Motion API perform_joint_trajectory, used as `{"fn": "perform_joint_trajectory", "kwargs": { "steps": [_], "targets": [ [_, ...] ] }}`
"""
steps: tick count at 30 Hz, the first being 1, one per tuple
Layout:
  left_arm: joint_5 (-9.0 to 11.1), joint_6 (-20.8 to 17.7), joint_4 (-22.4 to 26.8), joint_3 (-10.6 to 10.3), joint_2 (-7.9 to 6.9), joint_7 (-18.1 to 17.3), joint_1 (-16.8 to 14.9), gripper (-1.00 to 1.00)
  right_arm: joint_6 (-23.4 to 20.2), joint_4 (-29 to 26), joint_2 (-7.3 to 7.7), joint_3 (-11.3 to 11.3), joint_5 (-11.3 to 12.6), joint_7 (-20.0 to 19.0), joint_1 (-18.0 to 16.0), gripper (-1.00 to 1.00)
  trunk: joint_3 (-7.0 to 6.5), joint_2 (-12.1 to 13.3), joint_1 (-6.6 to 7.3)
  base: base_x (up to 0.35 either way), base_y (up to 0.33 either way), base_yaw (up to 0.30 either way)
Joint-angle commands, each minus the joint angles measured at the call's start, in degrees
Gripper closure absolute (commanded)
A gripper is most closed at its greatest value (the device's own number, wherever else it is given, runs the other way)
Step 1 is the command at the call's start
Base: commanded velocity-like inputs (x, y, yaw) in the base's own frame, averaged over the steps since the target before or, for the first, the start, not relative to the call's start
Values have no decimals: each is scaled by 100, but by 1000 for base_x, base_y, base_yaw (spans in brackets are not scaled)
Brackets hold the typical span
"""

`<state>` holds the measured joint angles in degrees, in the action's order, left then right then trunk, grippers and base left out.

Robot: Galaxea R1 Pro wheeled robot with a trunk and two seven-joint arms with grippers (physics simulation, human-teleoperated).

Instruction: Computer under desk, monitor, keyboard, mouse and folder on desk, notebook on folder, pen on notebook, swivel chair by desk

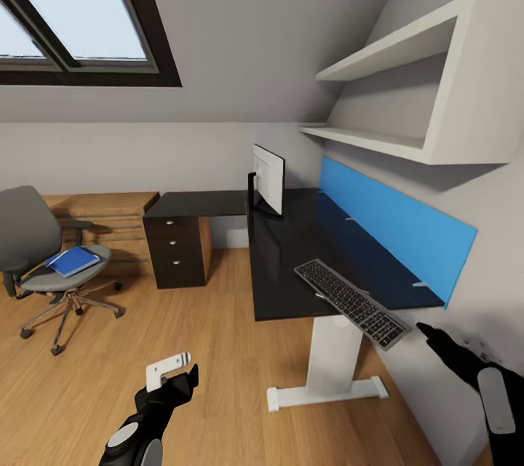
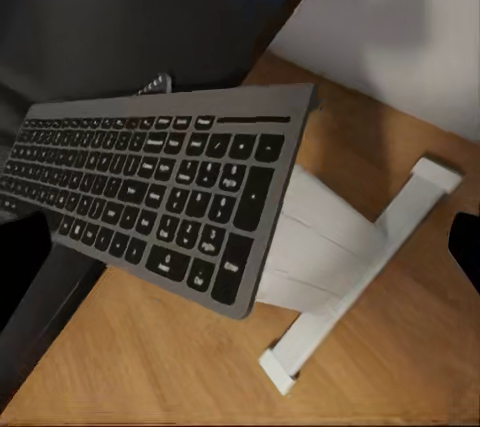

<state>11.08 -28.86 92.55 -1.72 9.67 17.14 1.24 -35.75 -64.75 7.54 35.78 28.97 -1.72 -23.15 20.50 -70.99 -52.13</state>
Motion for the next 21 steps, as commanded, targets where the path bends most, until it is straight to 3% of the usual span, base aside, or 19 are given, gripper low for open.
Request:
{"fn": "perform_joint_trajectory", "kwargs": {
  "steps": [1, 2, 4, 8, 9, 12, 15, 21],
  "targets": [
    [61, -15, 9, -6, -1, 54, -1, -100, -44, 167, 74, 22, 225, -26, -5, -100, 24, -46, -23, 0, 0, 0],
    [61, -15, 9, -5, -1, 54, -1, -100, -48, 255, 116, 25, 344, -28, -5, -100, 42, -86, -45, 0, 0, 0],
    [61, -15, 9, -4, -1, 53, -1, -100, -88, 603, 296, 31, 891, -40, -5, -100, 78, -166, -89, 0, 0, 0],
    [61, -15, 9, -4, -1, 54, -1, -100, -228, 889, 474, 33, 1463, -107, -6, -100, 150, -326, -177, 0, 0, 0],
    [61, -15, 9, -4, -1, 54, -3, -100, -358, 1066, 592, 33, 1799, -225, -6, -100, 168, -366, -199, 0, 0, 0],
    [60, -15, 9, -3, -1, 55, -2, -100, -496, 1244, 707, 34, 2055, -454, -5, -100, 221, -487, -265, 0, 0, 0],
    [58, -15, 9, -3, -1, 55, -2, -100, -583, 1323, 762, 34, 2156, -681, -5, -100, 275, -607, -331, 0, 0, 0],
    [61, -15, 9, 3, -1, 54, -1, -100, -641, 1375, 796, 36, 2201, -887, -5, -100, 383, -848, -462, 0, 0, 0]
  ]
}}
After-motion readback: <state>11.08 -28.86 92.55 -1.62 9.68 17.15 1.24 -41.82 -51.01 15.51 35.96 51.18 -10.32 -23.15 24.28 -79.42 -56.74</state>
